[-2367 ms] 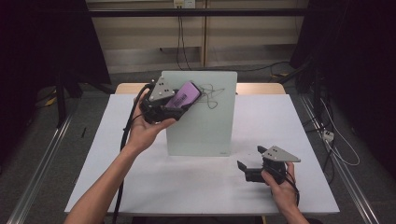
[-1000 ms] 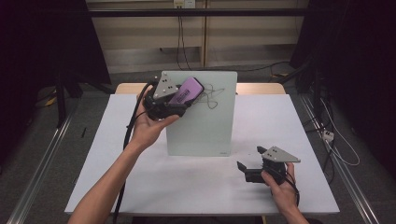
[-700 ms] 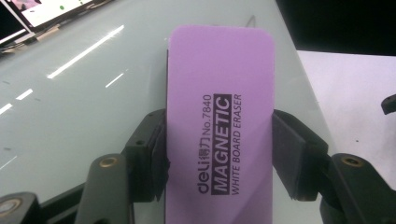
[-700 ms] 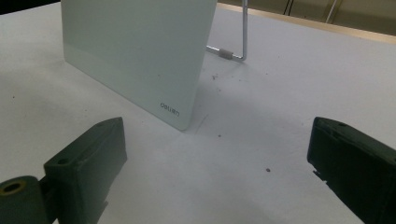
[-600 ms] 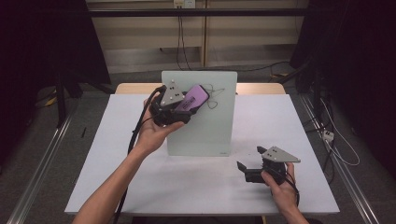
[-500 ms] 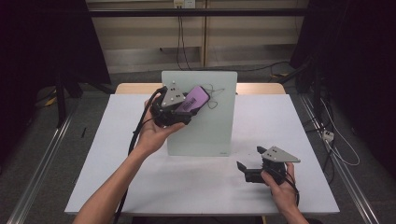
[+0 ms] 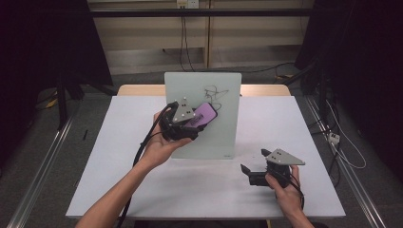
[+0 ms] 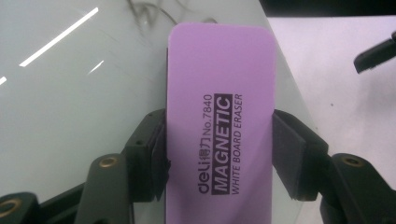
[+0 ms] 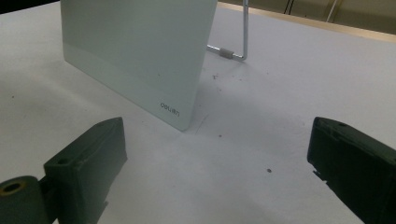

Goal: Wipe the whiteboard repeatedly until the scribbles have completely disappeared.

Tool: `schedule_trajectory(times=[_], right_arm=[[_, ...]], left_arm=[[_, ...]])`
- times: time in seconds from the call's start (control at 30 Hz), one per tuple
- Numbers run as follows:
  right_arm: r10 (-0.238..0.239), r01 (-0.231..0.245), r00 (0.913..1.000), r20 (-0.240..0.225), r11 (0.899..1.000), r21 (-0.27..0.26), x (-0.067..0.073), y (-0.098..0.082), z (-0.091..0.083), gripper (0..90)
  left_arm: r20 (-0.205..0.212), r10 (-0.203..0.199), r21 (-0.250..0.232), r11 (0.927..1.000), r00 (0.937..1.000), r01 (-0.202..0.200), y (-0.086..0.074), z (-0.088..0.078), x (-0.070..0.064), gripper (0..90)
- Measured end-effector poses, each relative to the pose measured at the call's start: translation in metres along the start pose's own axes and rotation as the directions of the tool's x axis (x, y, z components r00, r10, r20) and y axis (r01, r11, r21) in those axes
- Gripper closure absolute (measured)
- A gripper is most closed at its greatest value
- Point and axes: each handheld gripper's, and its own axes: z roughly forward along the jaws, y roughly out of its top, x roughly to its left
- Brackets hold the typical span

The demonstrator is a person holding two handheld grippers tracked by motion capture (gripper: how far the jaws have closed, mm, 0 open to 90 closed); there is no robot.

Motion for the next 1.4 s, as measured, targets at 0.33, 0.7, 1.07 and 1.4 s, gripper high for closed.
schedule_trajectory(times=[0.33,0.7,1.07,1.4], right_arm=[[0.0,0.0,1.0,-0.001,1.0,-0.001,0.0,0.0,0.0,4.5],[-0.001,0.001,1.0,-0.002,1.0,-0.001,-0.001,0.0,-0.001,4.5],[0.0,0.0,1.0,-0.001,1.0,-0.003,-0.001,0.0,-0.001,4.5],[0.001,-0.001,1.0,-0.003,1.0,-0.003,-0.001,0.0,-0.001,4.5]], left_arm=[[0.007,-0.008,0.027,0.9996,0.9999,0.008,-0.002,0.003,-0.005,41.3],[-0.048,-0.05,-0.029,0.9984,0.9976,0.049,0.016,-0.018,0.022,41.3],[-0.097,-0.082,-0.073,0.9945,0.9919,0.075,0.024,-0.035,0.042,41.3],[-0.144,-0.091,-0.091,0.9927,0.9854,0.079,0.031,-0.049,0.057,41.3]])
